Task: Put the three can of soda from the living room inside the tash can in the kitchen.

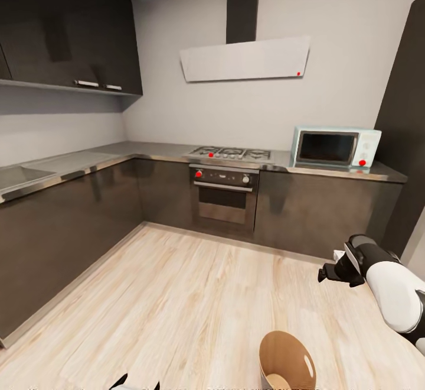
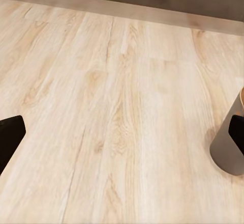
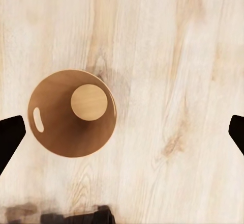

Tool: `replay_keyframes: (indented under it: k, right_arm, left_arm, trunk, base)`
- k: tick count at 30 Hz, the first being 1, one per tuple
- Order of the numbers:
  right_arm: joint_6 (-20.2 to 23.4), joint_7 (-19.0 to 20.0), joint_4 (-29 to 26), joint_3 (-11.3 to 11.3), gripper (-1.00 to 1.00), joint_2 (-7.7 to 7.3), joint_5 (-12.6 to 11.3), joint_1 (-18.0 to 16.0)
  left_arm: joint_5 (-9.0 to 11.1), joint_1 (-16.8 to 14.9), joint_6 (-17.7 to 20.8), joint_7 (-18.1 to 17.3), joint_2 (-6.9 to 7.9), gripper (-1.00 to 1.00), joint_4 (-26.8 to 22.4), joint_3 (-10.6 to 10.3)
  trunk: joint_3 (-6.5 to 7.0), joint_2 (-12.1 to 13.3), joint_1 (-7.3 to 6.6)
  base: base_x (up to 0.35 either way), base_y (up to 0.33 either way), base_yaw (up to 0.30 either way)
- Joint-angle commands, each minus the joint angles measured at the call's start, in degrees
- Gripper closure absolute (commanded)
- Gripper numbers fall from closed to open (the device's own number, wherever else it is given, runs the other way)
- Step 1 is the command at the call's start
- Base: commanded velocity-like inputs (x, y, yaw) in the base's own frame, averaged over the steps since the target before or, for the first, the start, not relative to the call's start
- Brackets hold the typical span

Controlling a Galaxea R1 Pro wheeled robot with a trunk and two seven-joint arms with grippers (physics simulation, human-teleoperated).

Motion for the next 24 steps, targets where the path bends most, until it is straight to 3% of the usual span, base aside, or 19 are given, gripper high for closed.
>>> replay_keyframes:
  k: [1,24]
  right_arm:
    - [0.00,0.00,-0.02,-0.01,-1.00,-0.01,-0.01,0.00]
    - [-0.08,-0.01,-0.09,0.12,-1.00,0.06,-0.01,0.00]
  left_arm:
    - [0.00,0.00,0.01,0.00,0.00,-1.00,0.00,0.00]
    - [-0.02,-0.01,0.00,0.06,0.00,-1.00,0.02,0.00]
  trunk:
    - [-0.18,-0.42,0.23]
    - [-4.31,-9.64,5.28]
  base:
    - [0.000,0.000,0.000]
    - [0.000,0.000,0.000]
